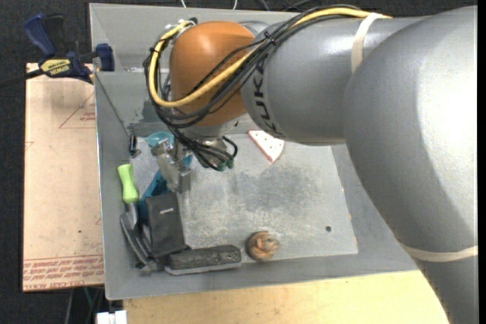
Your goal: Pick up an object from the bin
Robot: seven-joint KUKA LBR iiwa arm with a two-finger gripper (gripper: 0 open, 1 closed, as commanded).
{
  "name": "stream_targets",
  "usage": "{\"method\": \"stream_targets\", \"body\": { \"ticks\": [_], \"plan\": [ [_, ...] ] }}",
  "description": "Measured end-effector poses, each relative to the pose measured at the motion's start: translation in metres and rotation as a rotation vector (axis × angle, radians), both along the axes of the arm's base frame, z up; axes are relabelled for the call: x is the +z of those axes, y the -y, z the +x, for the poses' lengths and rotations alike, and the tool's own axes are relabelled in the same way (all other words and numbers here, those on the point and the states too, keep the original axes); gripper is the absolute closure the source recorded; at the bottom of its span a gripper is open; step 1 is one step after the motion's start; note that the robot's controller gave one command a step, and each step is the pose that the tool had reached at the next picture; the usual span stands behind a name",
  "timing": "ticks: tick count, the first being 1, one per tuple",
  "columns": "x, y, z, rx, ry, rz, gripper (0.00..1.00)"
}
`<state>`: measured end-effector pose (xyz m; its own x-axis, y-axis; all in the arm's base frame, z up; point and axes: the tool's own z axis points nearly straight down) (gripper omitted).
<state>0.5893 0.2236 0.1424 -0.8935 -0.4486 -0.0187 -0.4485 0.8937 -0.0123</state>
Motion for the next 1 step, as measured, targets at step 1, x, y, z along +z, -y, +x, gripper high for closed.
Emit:
{"method": "stream_targets", "body": {
  "ticks": [1],
  "plan": [
    [0.0,0.0001,0.0,-0.001,0.0,0.0,0.0]
  ]
}}
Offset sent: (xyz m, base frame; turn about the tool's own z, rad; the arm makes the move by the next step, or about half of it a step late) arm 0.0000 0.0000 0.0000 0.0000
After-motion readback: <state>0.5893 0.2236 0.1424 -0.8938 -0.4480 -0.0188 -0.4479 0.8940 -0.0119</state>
